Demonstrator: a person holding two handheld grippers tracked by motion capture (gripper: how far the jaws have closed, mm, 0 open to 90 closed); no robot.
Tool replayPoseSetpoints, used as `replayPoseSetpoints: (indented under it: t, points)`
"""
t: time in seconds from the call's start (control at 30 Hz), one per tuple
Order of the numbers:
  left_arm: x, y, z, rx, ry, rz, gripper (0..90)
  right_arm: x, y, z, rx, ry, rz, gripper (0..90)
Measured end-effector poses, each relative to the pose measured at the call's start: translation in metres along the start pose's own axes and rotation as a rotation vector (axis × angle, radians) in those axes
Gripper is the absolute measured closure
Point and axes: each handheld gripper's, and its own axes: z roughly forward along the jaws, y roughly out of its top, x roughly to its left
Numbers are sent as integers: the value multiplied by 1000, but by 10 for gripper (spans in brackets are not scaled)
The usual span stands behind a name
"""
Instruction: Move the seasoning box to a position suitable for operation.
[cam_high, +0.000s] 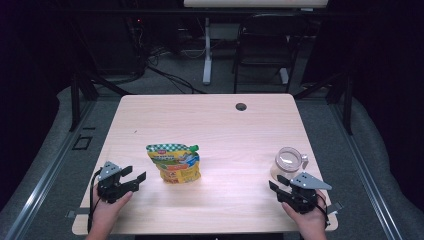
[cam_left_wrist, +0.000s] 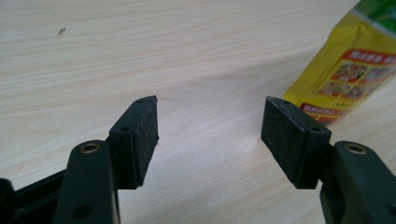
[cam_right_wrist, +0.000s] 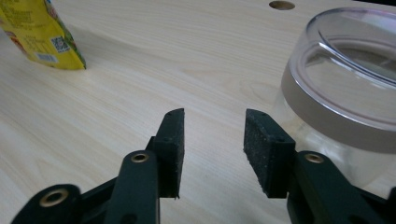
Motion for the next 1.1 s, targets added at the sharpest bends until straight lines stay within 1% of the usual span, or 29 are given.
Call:
replayPoseSetpoints:
  t: [0.03,0.1,0.13,0.17,0.2,0.27,0.3,0.33,0.4,0.43,0.5,0.53,0.57,0.6,0.63,0.73,0.77,0.8,0.83,0.87,0.9,0.97,1.03,1.1]
  points:
    - [0,1,0,-9,2,-6,367,0,0,0,0,0,0,602]
    - [0,2,-1,-9,-7,-11,411,-2,-2,-5,23,-31,-19,635]
    - [-1,2,0,-6,-5,-7,411,-2,-2,-5,23,-31,-19,635]
    - [-1,1,0,0,2,3,412,-5,-2,-8,29,-62,-2,644]
    - [-1,1,0,0,2,3,414,-5,-2,-8,29,-62,-2,644]
    - [-2,1,0,2,8,4,419,-9,-2,-10,30,-98,30,656]
    - [-3,1,0,2,5,1,429,-12,-2,-12,47,-141,53,658]
    - [-3,1,-1,-1,0,2,429,-12,-2,-12,47,-141,53,658]
    - [-7,-2,-1,3,-5,21,440,-15,-4,-19,53,-185,69,658]
    - [-7,-2,-1,3,-5,21,443,-15,-4,-19,53,-185,69,658]
    - [-9,-1,-3,0,-2,35,447,-17,-5,-21,49,-210,81,659]
    - [-10,-1,-4,-3,1,41,453,-20,-5,-23,50,-224,92,674]
    - [-11,-1,-4,-7,2,43,453,-20,-5,-23,50,-224,92,674]
    - [-11,-1,-5,-13,-5,48,453,-22,-6,-24,46,-233,93,677]
    - [-12,-1,-5,-13,-8,50,453,-26,-6,-24,49,-246,90,680]
    - [-12,-1,-3,-1,-9,51,452,-35,-8,-23,45,-278,103,681]
    - [-12,-1,-2,-2,-10,51,450,-43,-9,-22,47,-299,119,679]
    - [-12,-1,-2,-4,-8,49,450,-43,-9,-22,47,-299,119,679]
    - [-12,-1,-2,-6,-5,45,448,-47,-10,-20,36,-303,131,675]
    - [-12,-1,-2,-7,-5,41,446,-52,-10,-18,35,-310,134,669]
    - [-11,-1,-2,-6,-7,37,446,-58,-9,-14,44,-335,131,668]
    - [-11,-1,-1,4,-15,32,447,-60,-10,-12,43,-341,138,669]
    - [-11,-1,0,10,-26,27,449,-65,-10,-10,52,-361,141,668]
    - [-11,-2,1,21,-31,33,450,-69,-11,-9,54,-370,150,664]
